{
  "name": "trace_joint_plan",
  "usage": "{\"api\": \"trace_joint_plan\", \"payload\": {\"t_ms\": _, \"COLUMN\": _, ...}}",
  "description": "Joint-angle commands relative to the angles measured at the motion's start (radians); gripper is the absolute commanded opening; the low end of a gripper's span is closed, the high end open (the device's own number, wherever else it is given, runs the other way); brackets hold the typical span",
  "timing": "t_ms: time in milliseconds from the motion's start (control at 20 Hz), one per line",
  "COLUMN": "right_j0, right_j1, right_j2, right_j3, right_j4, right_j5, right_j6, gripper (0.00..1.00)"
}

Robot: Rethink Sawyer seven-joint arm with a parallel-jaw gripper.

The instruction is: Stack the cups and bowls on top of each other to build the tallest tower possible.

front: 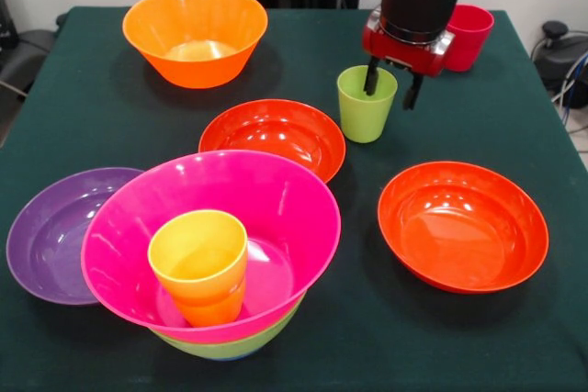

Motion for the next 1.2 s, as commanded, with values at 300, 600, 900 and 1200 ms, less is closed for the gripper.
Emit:
{"api": "trace_joint_plan", "payload": {"t_ms": 300, "right_j0": 0.031, "right_j1": 0.038, "right_j2": 0.105, "right_j3": -0.022, "right_j4": -0.018, "right_j5": -0.04, "right_j6": 0.171, "gripper": 1.0}}
{"api": "trace_joint_plan", "payload": {"t_ms": 600, "right_j0": 0.023, "right_j1": 0.034, "right_j2": 0.115, "right_j3": -0.007, "right_j4": -0.017, "right_j5": -0.057, "right_j6": 0.168, "gripper": 0.0}}
{"api": "trace_joint_plan", "payload": {"t_ms": 900, "right_j0": 0.024, "right_j1": 0.039, "right_j2": 0.111, "right_j3": -0.017, "right_j4": -0.016, "right_j5": -0.054, "right_j6": 0.169, "gripper": 0.0}}
{"api": "trace_joint_plan", "payload": {"t_ms": 1200, "right_j0": 0.019, "right_j1": 0.039, "right_j2": 0.115, "right_j3": -0.018, "right_j4": -0.016, "right_j5": -0.057, "right_j6": 0.165, "gripper": 0.0}}
